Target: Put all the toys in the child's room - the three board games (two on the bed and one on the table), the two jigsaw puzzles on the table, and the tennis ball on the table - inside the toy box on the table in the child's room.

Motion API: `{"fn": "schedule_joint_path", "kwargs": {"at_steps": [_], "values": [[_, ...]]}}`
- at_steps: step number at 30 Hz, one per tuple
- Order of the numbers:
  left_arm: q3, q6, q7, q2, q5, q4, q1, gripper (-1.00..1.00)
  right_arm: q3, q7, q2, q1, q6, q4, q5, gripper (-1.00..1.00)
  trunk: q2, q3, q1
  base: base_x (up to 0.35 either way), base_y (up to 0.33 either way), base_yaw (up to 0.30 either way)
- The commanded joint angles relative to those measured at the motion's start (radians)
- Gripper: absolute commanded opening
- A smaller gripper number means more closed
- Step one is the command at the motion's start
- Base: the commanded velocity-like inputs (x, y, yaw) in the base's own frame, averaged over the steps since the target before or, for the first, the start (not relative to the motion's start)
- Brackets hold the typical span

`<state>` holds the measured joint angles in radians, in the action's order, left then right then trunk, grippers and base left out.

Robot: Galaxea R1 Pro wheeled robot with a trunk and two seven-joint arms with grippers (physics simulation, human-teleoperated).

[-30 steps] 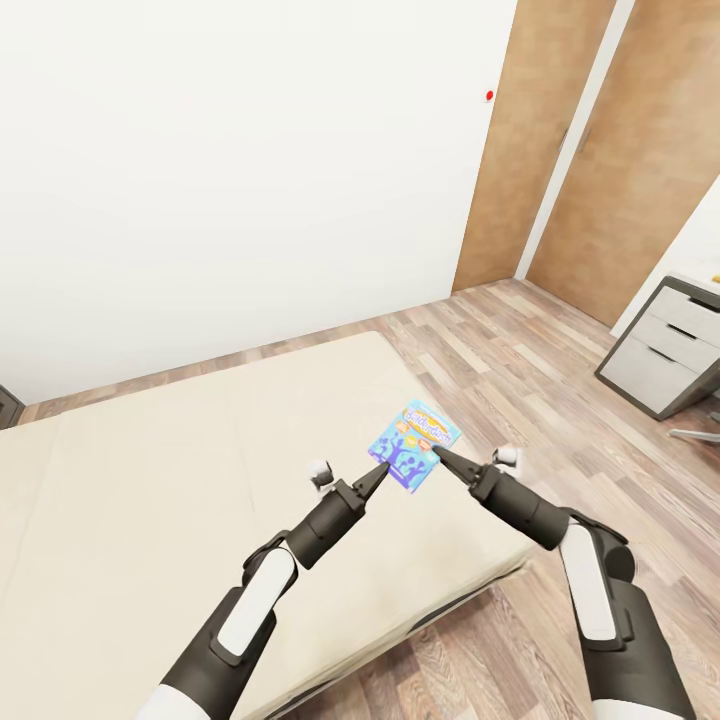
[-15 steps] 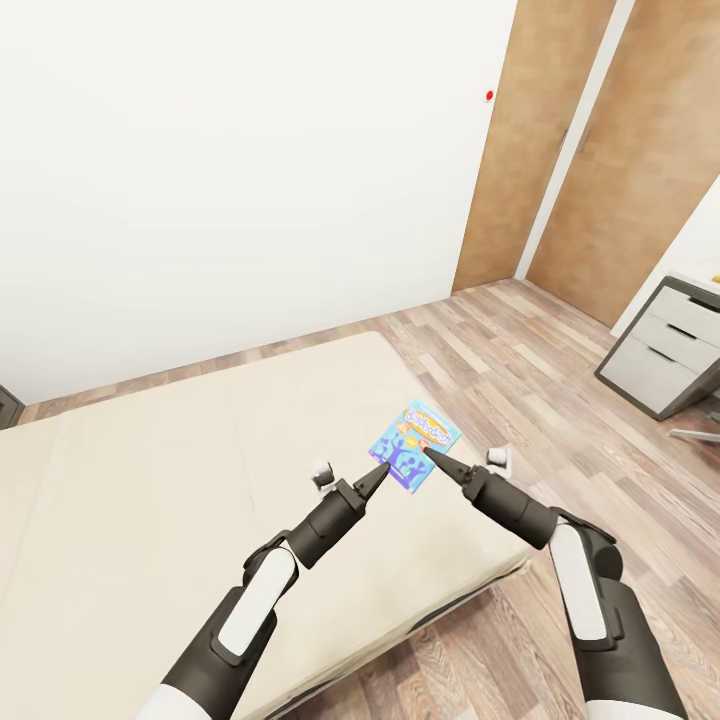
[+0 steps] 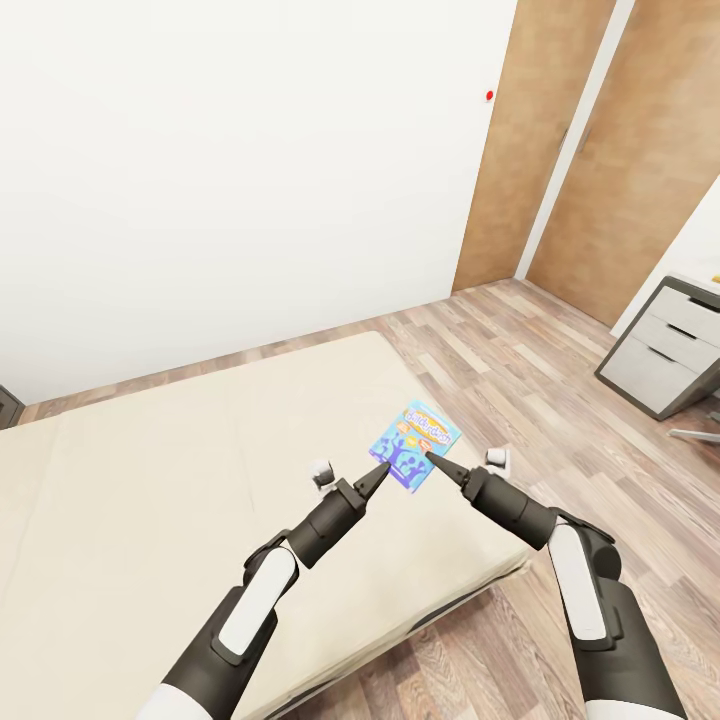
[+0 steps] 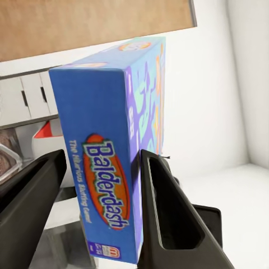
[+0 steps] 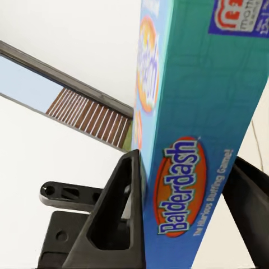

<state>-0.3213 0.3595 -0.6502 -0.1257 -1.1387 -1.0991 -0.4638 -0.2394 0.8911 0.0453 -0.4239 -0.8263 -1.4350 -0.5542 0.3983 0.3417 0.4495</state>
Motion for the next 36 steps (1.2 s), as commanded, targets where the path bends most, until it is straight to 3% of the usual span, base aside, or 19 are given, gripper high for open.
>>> {"fn": "schedule_joint_path", "kwargs": {"at_steps": [1, 27, 36], "values": [[-0.001, 0.012, -0.002, 0.000, -0.013, -0.001, -0.001, -1.00, -0.003, 0.000, 0.001, -0.001, 0.005, 0.001, 0.012, -1.00, 0.002, 0.002, 0.001, 0.000, 0.000, 0.000], [-0.001, 0.013, -0.004, -0.001, -0.014, -0.002, -0.001, -1.00, -0.005, 0.002, -0.001, 0.002, 0.006, -0.001, 0.009, -1.00, 0.002, 0.002, 0.001, 0.000, 0.000, 0.000], [-0.018, 0.013, -0.005, -0.002, -0.014, -0.002, -0.001, -1.00, -0.005, 0.003, -0.002, 0.002, 0.006, -0.001, 0.007, -1.00, 0.002, 0.002, 0.001, 0.000, 0.000, 0.000]]}}
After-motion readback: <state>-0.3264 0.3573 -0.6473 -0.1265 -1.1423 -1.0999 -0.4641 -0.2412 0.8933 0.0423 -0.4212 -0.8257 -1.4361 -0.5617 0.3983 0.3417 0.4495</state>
